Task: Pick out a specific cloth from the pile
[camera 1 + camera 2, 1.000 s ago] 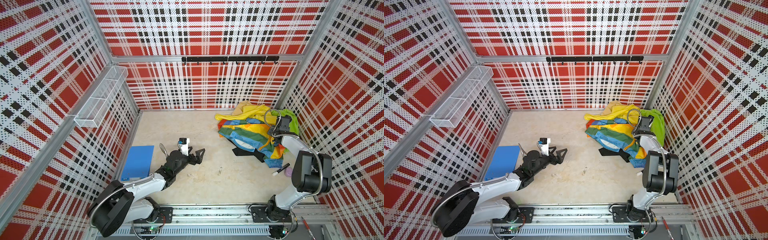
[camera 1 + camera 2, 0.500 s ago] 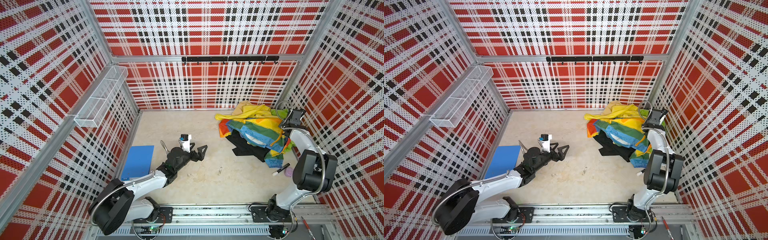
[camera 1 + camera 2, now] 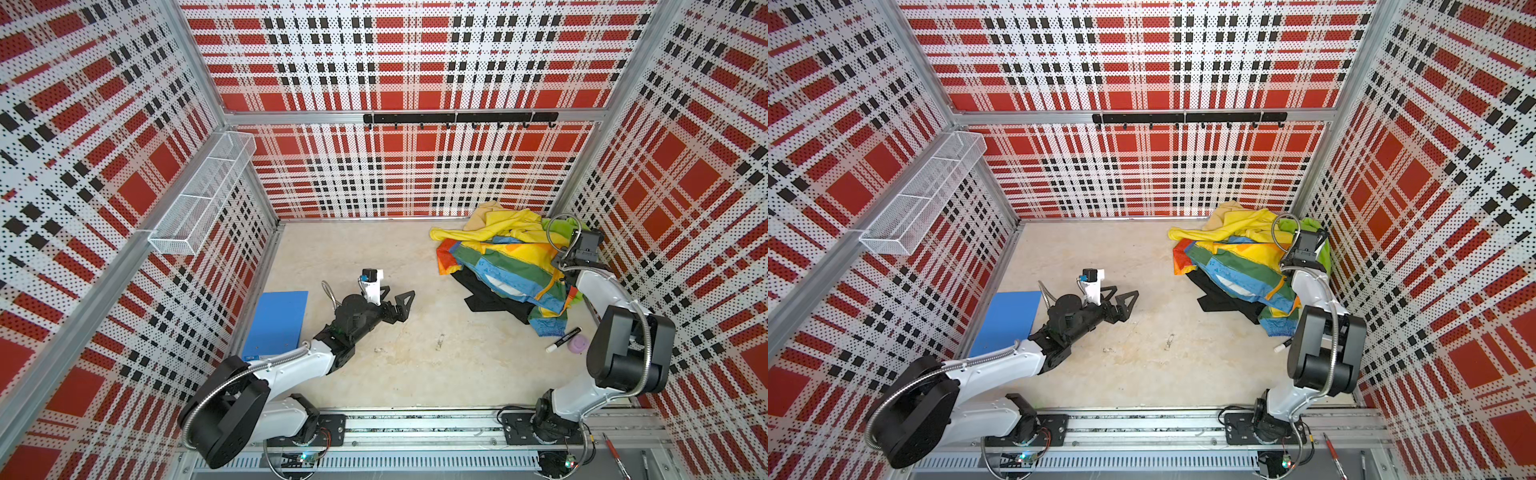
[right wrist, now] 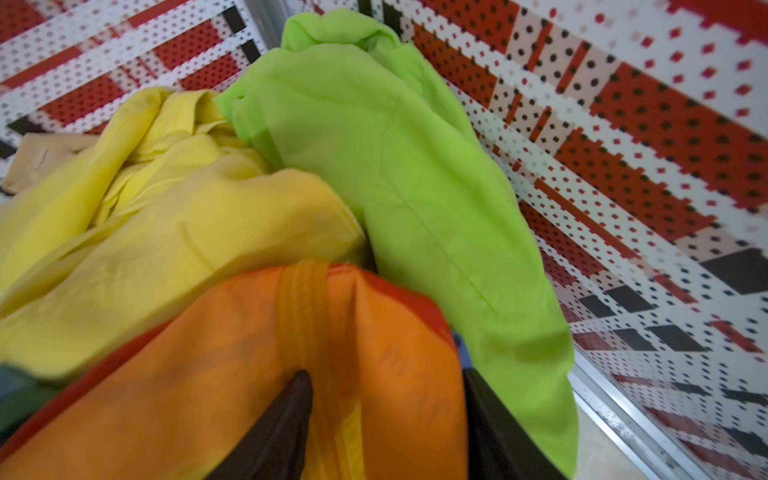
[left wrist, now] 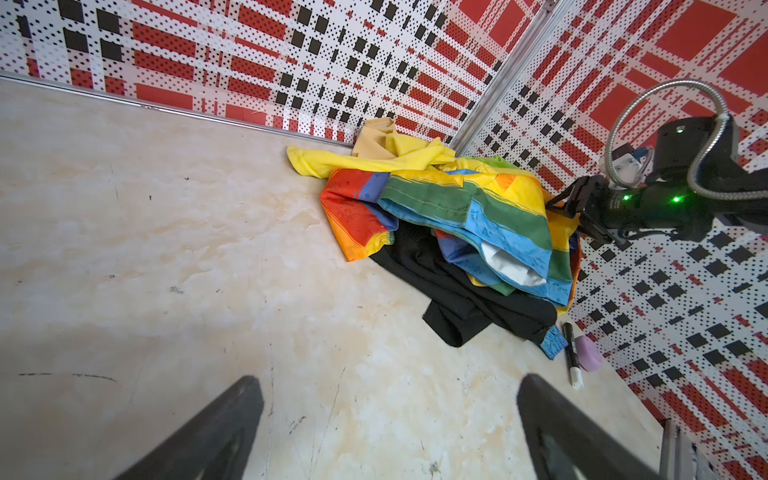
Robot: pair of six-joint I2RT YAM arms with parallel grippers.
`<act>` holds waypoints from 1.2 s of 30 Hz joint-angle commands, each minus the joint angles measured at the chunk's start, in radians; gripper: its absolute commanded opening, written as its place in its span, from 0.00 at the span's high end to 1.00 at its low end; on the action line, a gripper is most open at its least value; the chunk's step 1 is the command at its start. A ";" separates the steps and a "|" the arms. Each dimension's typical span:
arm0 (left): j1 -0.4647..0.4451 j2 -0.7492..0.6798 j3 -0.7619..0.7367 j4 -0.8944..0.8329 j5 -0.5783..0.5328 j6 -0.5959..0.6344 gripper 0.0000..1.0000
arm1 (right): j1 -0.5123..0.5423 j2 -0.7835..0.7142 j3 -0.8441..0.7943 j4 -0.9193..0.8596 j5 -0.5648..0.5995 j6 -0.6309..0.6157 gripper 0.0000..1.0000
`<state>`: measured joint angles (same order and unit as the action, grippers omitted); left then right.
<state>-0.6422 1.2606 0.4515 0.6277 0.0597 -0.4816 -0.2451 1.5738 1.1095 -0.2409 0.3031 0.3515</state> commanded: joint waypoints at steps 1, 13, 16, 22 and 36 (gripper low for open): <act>-0.007 0.001 0.013 0.022 -0.002 0.011 0.01 | 0.047 -0.119 -0.059 0.071 -0.010 -0.018 0.29; 0.003 -0.015 0.000 0.016 0.002 0.010 0.01 | 0.205 -0.512 -0.300 -0.018 -0.039 -0.005 0.18; 0.004 -0.020 -0.002 0.017 0.002 0.009 0.01 | 0.250 -0.575 -0.359 -0.064 -0.052 0.013 0.18; 0.005 -0.029 -0.002 0.017 0.023 0.014 0.01 | 0.388 -0.664 -0.469 -0.134 -0.026 0.060 0.24; -0.005 -0.041 -0.040 0.045 0.259 0.058 0.01 | 0.443 -0.735 -0.668 -0.023 -0.157 0.165 0.32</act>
<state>-0.6411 1.2396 0.4309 0.6323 0.2569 -0.4397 0.1951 0.8333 0.4564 -0.3462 0.1913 0.4843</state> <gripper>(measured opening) 0.992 0.680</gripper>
